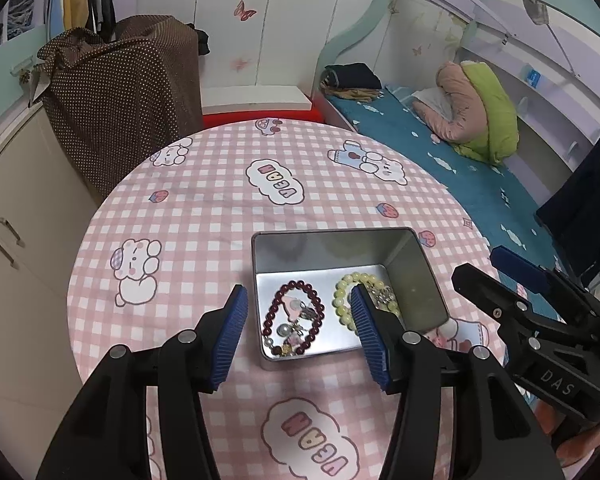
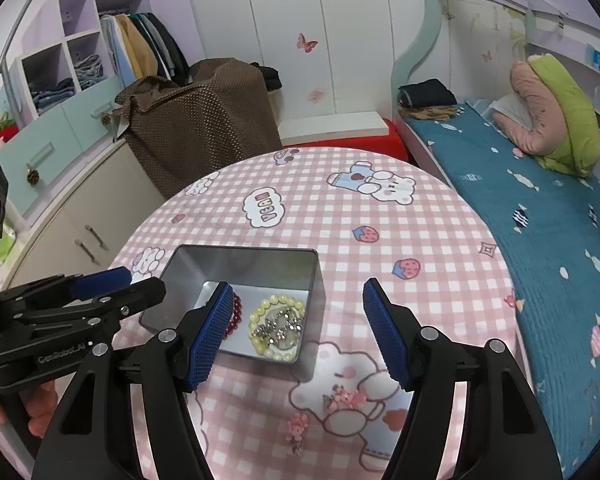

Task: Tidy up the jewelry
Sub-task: 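Withdraw both tools from the tin toward the last pink charms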

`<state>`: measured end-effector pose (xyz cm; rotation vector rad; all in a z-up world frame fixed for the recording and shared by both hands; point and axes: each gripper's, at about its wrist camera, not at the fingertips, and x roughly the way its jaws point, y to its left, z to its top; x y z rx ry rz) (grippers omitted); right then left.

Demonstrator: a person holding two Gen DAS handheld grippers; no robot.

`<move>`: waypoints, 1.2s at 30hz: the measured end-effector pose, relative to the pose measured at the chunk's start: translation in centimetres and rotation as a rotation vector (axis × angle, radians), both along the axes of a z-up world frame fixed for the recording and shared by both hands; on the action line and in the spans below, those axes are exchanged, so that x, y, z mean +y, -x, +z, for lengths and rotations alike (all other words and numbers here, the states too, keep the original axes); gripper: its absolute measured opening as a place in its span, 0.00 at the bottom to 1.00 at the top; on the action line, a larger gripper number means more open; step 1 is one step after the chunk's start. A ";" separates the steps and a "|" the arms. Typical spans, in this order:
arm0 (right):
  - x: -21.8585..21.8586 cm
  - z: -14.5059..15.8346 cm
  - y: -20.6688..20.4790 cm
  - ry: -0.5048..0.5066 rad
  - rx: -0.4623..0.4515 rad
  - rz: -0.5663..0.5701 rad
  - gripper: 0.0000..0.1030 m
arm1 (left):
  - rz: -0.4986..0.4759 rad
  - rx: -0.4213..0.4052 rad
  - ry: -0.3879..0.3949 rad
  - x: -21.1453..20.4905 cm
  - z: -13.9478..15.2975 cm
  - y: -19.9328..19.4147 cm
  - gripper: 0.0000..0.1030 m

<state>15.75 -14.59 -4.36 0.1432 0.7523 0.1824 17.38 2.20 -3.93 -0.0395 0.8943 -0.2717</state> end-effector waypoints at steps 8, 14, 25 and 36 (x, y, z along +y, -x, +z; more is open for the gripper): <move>-1.2 0.3 2.3 0.002 -0.022 -0.032 0.68 | -0.020 -0.025 -0.005 -0.8 0.6 2.5 0.55; -1.9 0.2 4.0 0.007 -0.026 -0.053 0.71 | -0.038 -0.034 -0.007 -1.6 0.7 4.3 0.58; -3.8 -1.1 6.7 0.048 -0.017 -0.126 0.76 | -0.081 -0.002 -0.017 -3.5 -0.8 6.6 0.63; -6.3 -3.8 7.7 0.065 0.039 -0.196 0.76 | -0.161 0.070 -0.052 -6.6 -3.7 7.3 0.63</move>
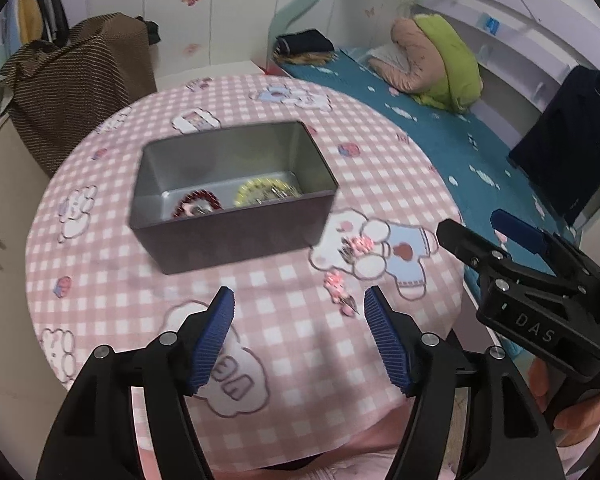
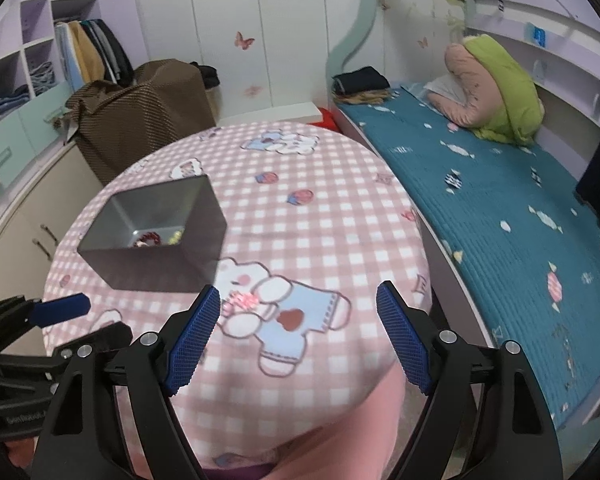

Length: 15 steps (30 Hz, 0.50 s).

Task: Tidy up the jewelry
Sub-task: 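Withdraw both tools from the tin toward the last pink charms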

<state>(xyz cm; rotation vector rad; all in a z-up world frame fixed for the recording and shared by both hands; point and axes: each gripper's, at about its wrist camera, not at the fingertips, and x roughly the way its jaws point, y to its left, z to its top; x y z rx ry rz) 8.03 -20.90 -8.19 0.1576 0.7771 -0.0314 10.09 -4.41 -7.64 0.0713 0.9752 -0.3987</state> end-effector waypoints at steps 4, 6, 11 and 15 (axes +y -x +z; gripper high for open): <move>-1.0 -1.1 0.2 -0.008 0.018 -0.019 0.76 | -0.021 0.020 -0.020 -1.2 -1.2 0.0 0.63; -1.3 -1.7 0.1 -0.004 0.027 -0.029 0.76 | -0.034 0.028 -0.030 -1.8 -1.8 0.0 0.63; -2.1 -3.3 -0.2 -0.019 0.066 -0.029 0.76 | -0.037 0.044 -0.064 -3.0 -3.2 -0.3 0.63; -2.4 -4.4 -0.5 -0.026 0.089 -0.020 0.76 | -0.021 0.053 -0.085 -3.7 -4.1 -0.6 0.62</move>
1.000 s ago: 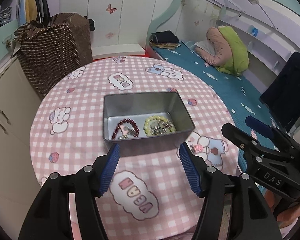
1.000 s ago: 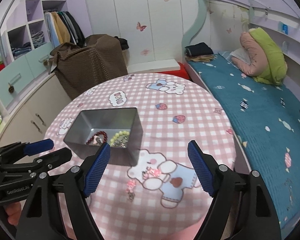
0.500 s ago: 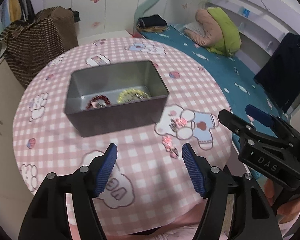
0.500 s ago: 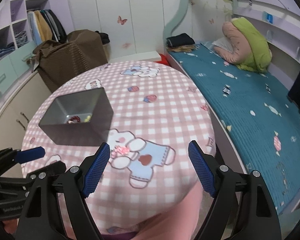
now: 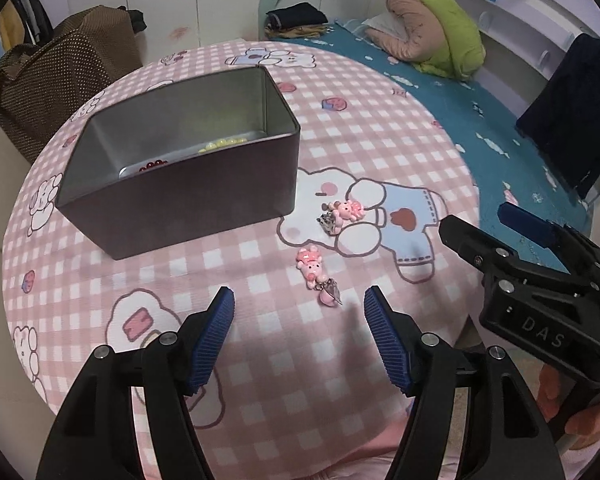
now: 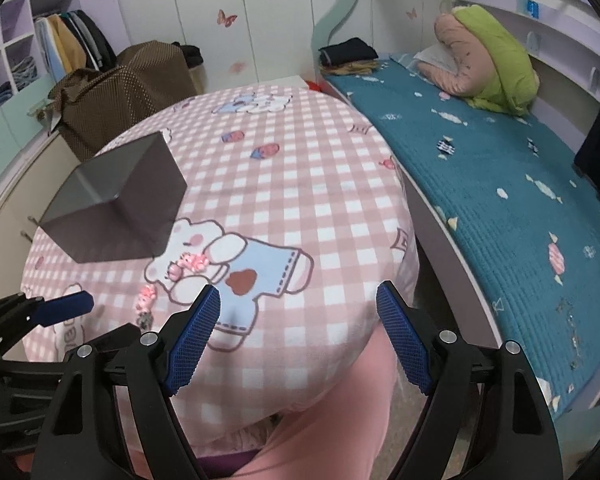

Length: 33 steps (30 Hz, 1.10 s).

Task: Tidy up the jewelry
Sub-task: 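Withdraw both tools from the tin toward the last pink charms, then grasp a pink charm with the left tool while the right tool grasps another pink charm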

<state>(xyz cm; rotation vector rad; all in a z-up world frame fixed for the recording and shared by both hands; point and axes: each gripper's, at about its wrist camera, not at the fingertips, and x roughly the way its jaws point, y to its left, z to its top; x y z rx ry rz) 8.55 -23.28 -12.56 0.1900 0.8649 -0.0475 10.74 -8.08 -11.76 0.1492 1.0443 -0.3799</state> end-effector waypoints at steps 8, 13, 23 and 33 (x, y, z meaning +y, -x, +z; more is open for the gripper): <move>0.5 -0.6 -0.7 -0.017 0.003 0.053 0.76 | -0.020 -0.022 -0.063 -0.9 -1.1 0.1 0.27; 1.2 -0.6 -0.9 -0.012 -0.005 0.094 0.76 | -0.005 0.003 -0.011 0.3 -0.9 -0.4 0.10; 3.5 -0.3 -1.4 0.009 -0.028 0.203 0.76 | 0.052 -0.037 0.059 3.8 1.5 -0.1 0.10; 6.6 -0.7 -2.7 0.026 -0.024 0.267 0.57 | 0.132 -0.078 0.113 7.4 3.3 -0.3 0.10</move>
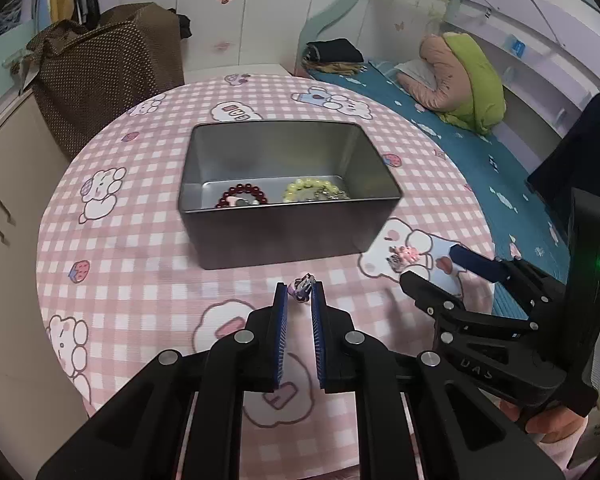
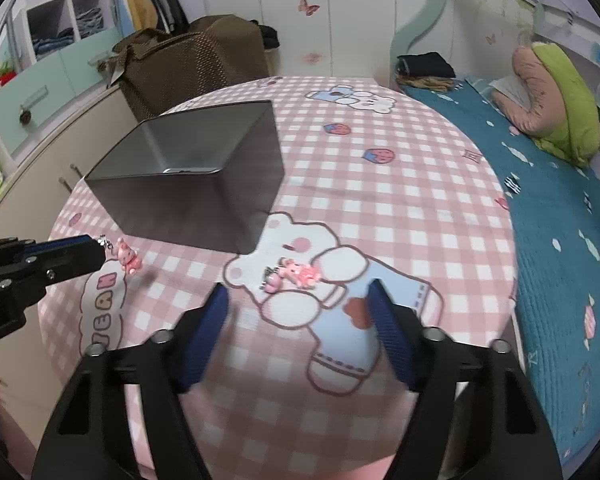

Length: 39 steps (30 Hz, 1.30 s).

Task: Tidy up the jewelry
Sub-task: 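Grasp a pink charm with the left tool while the right tool grasps another pink charm, then carry both pink charms into the tin and open both tools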

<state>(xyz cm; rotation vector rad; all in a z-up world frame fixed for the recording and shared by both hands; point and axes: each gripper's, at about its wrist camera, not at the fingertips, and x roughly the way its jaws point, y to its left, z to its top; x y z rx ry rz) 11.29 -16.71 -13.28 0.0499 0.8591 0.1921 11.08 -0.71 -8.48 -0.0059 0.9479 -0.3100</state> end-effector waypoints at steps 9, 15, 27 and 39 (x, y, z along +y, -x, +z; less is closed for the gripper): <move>1.9 -0.9 -1.1 0.004 0.035 0.039 0.23 | 0.029 0.018 0.019 1.6 -0.7 -0.6 0.10; 1.5 -1.0 -1.9 -0.018 0.040 0.011 0.11 | 0.028 0.023 0.031 2.0 -0.9 -0.7 0.10; 1.1 2.0 -0.9 -0.019 -0.023 -0.028 0.11 | 0.023 -0.011 0.043 2.8 0.7 -0.6 0.10; 0.4 5.7 -0.4 -0.041 -0.096 -0.063 0.11 | 0.011 -0.070 0.053 3.0 3.6 -1.0 0.10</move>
